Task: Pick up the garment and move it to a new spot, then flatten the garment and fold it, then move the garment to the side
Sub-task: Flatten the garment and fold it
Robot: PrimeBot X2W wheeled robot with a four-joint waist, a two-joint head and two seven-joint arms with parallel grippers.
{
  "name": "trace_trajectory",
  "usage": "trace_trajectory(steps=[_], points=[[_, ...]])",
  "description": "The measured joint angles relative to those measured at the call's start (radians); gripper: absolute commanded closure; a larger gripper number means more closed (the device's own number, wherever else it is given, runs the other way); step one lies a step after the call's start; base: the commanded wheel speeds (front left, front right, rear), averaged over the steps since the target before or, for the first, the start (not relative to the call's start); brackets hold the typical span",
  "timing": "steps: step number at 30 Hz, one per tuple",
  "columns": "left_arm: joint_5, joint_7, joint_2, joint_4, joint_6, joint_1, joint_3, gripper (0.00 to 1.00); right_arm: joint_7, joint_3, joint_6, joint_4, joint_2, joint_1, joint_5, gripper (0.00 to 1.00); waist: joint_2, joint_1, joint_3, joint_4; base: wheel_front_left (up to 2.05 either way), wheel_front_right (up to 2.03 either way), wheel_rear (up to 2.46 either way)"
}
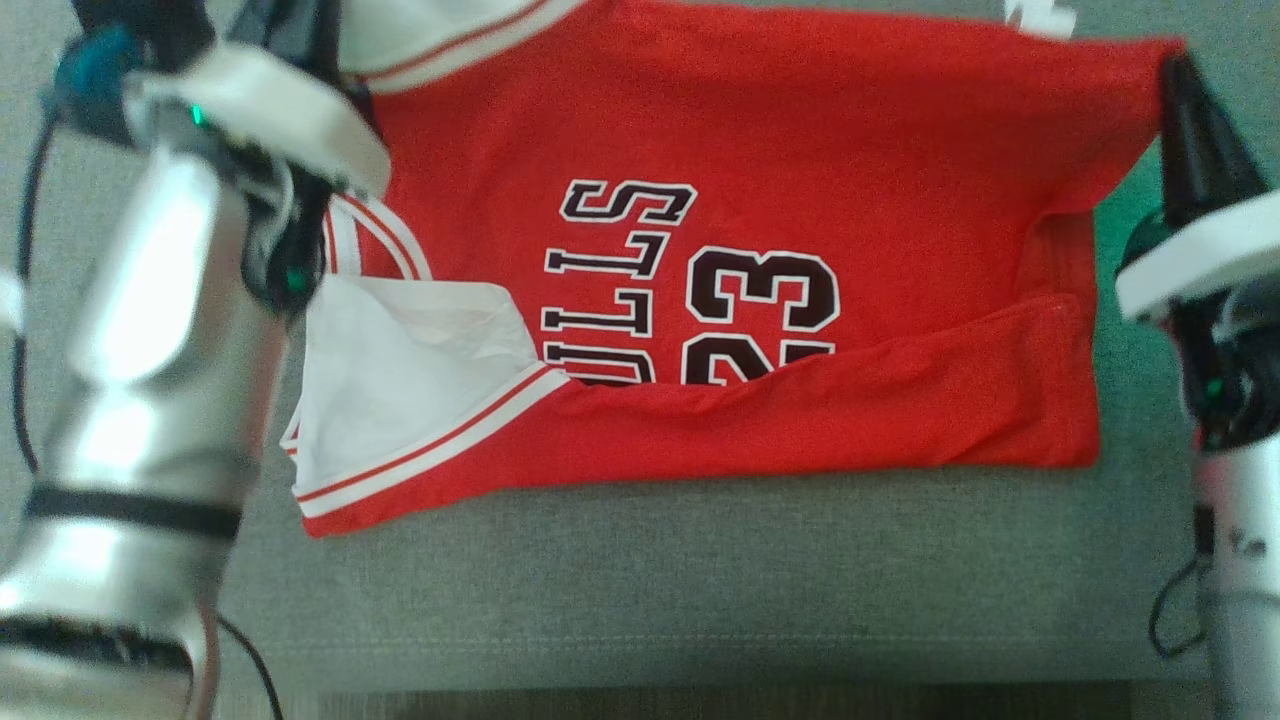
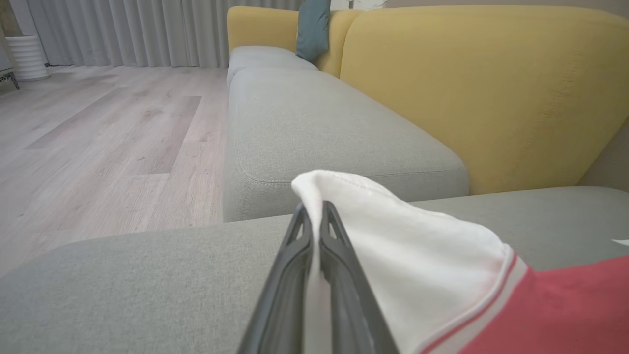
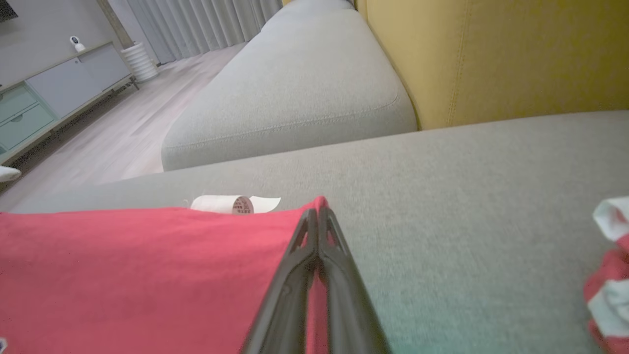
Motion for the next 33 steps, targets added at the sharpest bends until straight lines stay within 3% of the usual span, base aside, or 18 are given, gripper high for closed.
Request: trace_trajectory(steps=[10,15,20,21,23,24,25,26,27,33], points=[[0.071,-0.003,0.018,-0.409,0.029,0.399,0.079,1.00,0.012,-0.004,0.000,-0.070,0.014,0.188,0.054,1.00,0.0000,-0.0001,-0.014,0.010,0.00,0.00,0.00],[0.081,-0.003,-0.002,-0.492,0.029,0.559,0.121,1.00,0.011,-0.010,0.000,-0.095,0.040,0.252,0.066,1.00,0.0000,-0.0001,-0.019,0.012,0.00,0.00,0.00],[0.084,-0.003,-0.017,-0.478,0.009,0.661,0.122,1.00,0.010,-0.015,0.000,-0.133,0.051,0.309,0.069,1.00,0.0000,-0.0001,-0.031,0.019,0.00,0.00,0.00],[0.080,-0.003,-0.020,-0.459,0.008,0.671,0.120,0.84,0.010,-0.017,0.000,-0.142,0.058,0.323,0.068,1.00,0.0000,-0.0001,-0.034,0.021,0.00,0.00,0.00],[0.065,-0.003,-0.026,-0.420,0.001,0.683,0.119,0.00,0.010,-0.018,0.000,-0.154,0.069,0.353,0.068,1.00,0.0000,-0.0001,-0.039,0.025,0.00,0.00,0.00],[0.059,-0.003,-0.028,-0.403,0.001,0.684,0.120,0.00,0.012,-0.018,0.000,-0.160,0.071,0.368,0.062,1.00,0.0000,-0.0001,-0.042,0.026,0.00,0.00,0.00],[0.057,-0.003,-0.029,-0.389,0.001,0.683,0.122,0.00,0.013,-0.018,0.000,-0.166,0.072,0.384,0.053,0.78,0.0000,-0.0001,-0.044,0.026,0.00,0.00,0.00],[0.056,-0.003,-0.032,-0.375,-0.001,0.683,0.124,0.00,0.014,-0.019,0.000,-0.172,0.075,0.399,0.049,0.29,0.0000,-0.0001,-0.046,0.026,0.00,0.00,0.00],[0.056,-0.003,-0.035,-0.365,-0.002,0.682,0.128,0.00,0.013,-0.018,0.000,-0.178,0.077,0.414,0.037,0.00,0.0000,-0.0001,-0.049,0.027,0.00,0.00,0.00],[0.058,-0.003,-0.042,-0.344,0.033,0.690,0.179,0.00,-0.065,-0.025,0.000,-0.271,0.117,0.507,-0.054,0.00,0.0000,-0.0001,-0.078,0.021,0.00,0.00,0.00]])
